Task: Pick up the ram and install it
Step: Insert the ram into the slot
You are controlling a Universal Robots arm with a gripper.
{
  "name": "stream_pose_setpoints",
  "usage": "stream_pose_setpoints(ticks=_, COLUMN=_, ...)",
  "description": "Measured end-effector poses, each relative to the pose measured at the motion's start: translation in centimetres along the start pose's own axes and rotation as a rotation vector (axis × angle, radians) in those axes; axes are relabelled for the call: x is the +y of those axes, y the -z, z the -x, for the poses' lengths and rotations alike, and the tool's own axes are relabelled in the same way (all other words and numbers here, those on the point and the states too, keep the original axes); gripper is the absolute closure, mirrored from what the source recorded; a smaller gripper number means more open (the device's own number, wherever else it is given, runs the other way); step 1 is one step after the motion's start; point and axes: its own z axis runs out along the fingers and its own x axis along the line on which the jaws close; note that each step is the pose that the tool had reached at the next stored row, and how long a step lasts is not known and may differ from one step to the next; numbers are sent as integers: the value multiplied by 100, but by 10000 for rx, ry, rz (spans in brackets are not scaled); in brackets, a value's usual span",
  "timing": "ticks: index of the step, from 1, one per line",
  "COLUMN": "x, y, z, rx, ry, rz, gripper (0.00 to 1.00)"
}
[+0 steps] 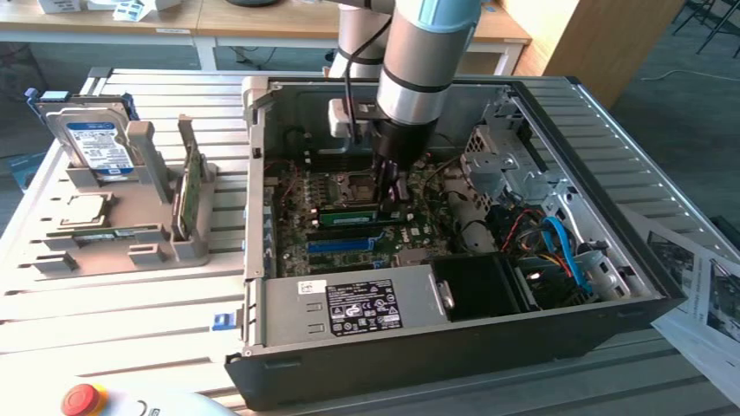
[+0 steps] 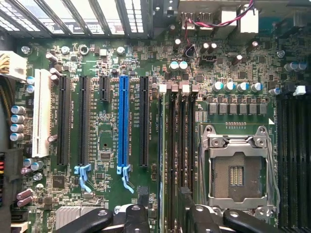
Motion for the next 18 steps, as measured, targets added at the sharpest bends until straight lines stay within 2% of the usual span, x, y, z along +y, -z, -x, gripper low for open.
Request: stream_pose_setpoints(ticks=18, x=8, y=329, z=2, rx=31, ry=-1, rz=33, gripper=63)
